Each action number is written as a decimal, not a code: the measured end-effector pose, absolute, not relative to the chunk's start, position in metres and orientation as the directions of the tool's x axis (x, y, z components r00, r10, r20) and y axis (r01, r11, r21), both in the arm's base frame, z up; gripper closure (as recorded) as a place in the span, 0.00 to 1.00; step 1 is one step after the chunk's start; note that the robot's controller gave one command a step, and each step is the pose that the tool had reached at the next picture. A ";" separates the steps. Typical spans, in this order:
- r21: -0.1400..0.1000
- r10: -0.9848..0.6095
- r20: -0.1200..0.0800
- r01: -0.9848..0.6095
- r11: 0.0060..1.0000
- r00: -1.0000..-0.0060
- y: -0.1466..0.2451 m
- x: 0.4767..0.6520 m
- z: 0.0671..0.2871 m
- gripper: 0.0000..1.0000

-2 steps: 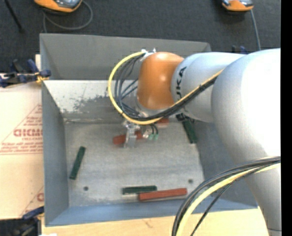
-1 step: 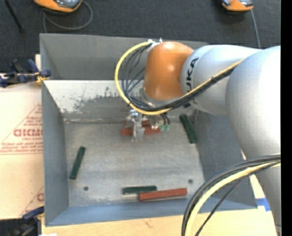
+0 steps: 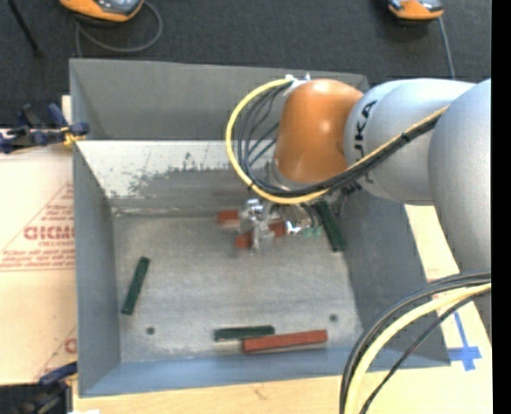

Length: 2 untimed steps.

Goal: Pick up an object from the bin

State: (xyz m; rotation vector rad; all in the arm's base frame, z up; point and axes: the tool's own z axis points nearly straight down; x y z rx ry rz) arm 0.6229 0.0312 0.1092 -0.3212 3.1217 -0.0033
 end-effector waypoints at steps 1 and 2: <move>-0.004 -0.187 -0.014 -0.187 0.982 -0.982 0.025 0.631 0.198 1.00; -0.003 -0.346 0.001 -0.346 0.938 -0.938 -0.069 0.601 0.151 1.00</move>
Offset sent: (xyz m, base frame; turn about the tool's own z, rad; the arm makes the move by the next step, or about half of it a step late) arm 0.0048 -0.0051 0.0823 0.0136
